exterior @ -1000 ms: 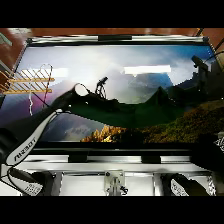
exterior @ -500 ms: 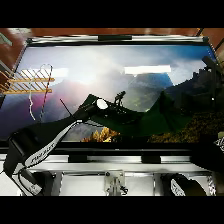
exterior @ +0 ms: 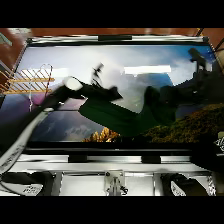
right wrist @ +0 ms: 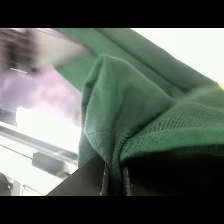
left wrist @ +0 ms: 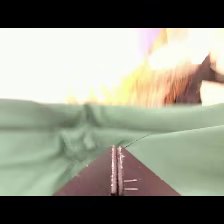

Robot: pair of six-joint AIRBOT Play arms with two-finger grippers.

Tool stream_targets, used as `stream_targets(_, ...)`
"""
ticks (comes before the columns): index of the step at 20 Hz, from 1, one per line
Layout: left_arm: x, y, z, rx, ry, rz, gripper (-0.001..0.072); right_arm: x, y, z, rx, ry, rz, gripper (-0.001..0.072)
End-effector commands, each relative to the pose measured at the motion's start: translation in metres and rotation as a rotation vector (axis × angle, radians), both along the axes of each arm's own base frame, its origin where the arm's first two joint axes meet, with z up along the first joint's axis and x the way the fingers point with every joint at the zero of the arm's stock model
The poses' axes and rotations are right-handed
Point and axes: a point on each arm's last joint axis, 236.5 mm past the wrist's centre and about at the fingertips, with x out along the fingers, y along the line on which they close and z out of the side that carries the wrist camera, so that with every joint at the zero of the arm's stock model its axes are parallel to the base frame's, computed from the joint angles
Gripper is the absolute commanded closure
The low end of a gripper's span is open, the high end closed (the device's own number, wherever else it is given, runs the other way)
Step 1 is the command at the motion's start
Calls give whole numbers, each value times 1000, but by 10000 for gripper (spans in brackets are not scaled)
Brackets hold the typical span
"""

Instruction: Fold the shirts.

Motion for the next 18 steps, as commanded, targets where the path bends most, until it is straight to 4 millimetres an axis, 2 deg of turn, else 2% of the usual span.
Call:
stream_targets(1, 31, 97, 92, 17, -216, 175, 674, 35, 58, -7, 65, -93, 49, 652)
stream_targets(4, 42, 187, 161, 4, -358, 367, 674, 58, 117, -28, 137, -126, 96, 652)
stream_targets(6, 40, 242, 194, 10, -429, 488, 674, 66, 157, -52, 179, -113, 127, 652)
stream_targets(7, 37, 262, 205, 8, -443, 537, 674, 70, 176, -66, 181, -108, 142, 653)
stream_targets(9, 28, 290, 216, 20, -456, 589, 673, 80, 209, -90, 176, -92, 168, 653)
stream_targets(10, 23, 297, 217, 30, -452, 594, 673, 84, 225, -101, 177, -80, 182, 653)
stream_targets(13, 12, 299, 209, 57, -420, 556, 673, 100, 261, -132, 188, -26, 172, 648)
stream_targets(14, 10, 296, 205, 61, -409, 543, 673, 104, 268, -140, 199, -4, 155, 602)
stream_targets(15, 10, 295, 201, 62, -398, 537, 673, 105, 275, -147, 211, 22, 146, 329)
stream_targets(16, 9, 295, 198, 63, -389, 535, 673, 104, 275, -151, 213, 39, 142, 88)
stream_targets(18, 10, 295, 191, 73, -384, 527, 672, 98, 263, -155, 166, 65, 175, 84)
